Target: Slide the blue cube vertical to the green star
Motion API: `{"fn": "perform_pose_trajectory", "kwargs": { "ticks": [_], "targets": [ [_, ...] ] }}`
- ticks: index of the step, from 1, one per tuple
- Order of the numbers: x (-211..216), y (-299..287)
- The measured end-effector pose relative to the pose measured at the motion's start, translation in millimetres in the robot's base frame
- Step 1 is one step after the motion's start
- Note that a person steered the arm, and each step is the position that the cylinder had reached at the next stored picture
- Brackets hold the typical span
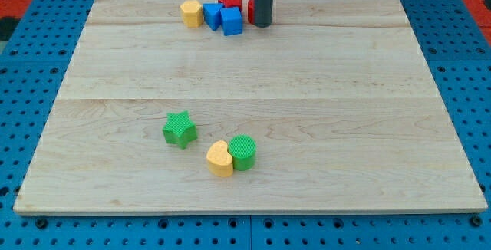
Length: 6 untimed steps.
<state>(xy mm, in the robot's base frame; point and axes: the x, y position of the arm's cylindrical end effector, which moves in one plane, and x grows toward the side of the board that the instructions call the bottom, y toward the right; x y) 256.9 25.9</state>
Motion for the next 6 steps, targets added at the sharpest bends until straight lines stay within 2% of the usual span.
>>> {"fn": "perform_pose_trajectory", "kwargs": {
  "ticks": [1, 3, 4, 5, 6],
  "targets": [
    [-3.2, -11.7],
    [6.2, -101.7],
    [29.5, -111.4],
    [54.8, -97.3],
    [81.5, -130.7]
  ]
}}
